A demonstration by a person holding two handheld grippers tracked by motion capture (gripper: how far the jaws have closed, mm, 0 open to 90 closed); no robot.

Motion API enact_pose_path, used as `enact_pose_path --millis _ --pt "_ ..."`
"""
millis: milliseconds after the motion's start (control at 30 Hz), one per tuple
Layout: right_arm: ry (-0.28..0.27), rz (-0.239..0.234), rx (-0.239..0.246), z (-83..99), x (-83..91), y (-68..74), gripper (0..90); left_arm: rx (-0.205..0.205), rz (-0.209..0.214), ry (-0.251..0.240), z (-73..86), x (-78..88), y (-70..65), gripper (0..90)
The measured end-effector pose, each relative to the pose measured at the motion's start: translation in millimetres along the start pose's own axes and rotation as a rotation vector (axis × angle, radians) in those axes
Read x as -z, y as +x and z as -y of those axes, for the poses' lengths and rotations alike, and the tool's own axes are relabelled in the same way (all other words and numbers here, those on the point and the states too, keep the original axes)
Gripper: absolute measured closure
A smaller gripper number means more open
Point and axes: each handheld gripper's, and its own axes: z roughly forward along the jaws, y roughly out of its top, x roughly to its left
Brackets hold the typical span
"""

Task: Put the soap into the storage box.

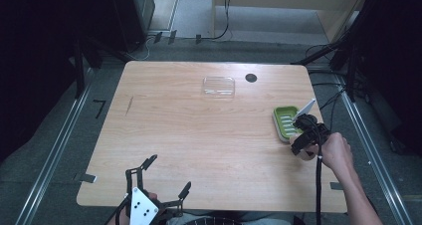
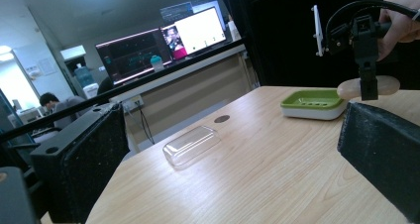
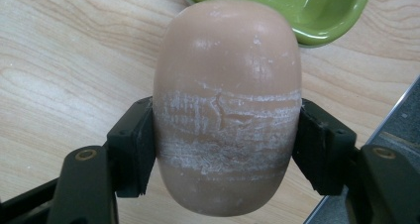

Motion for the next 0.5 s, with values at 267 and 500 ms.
enact_pose_path --millis 267,500 --pt "0.007 -0.001 -0.008 -5.1 3.8 -4.9 33.4 -0.004 0.003 0.001 -0.1 -0.3 -0.1 0.0" --pt "-0.002 0.001 -0.004 -11.2 5.6 -7.1 33.4 -0.004 0.002 0.002 0.1 -0.4 -0.1 0.0"
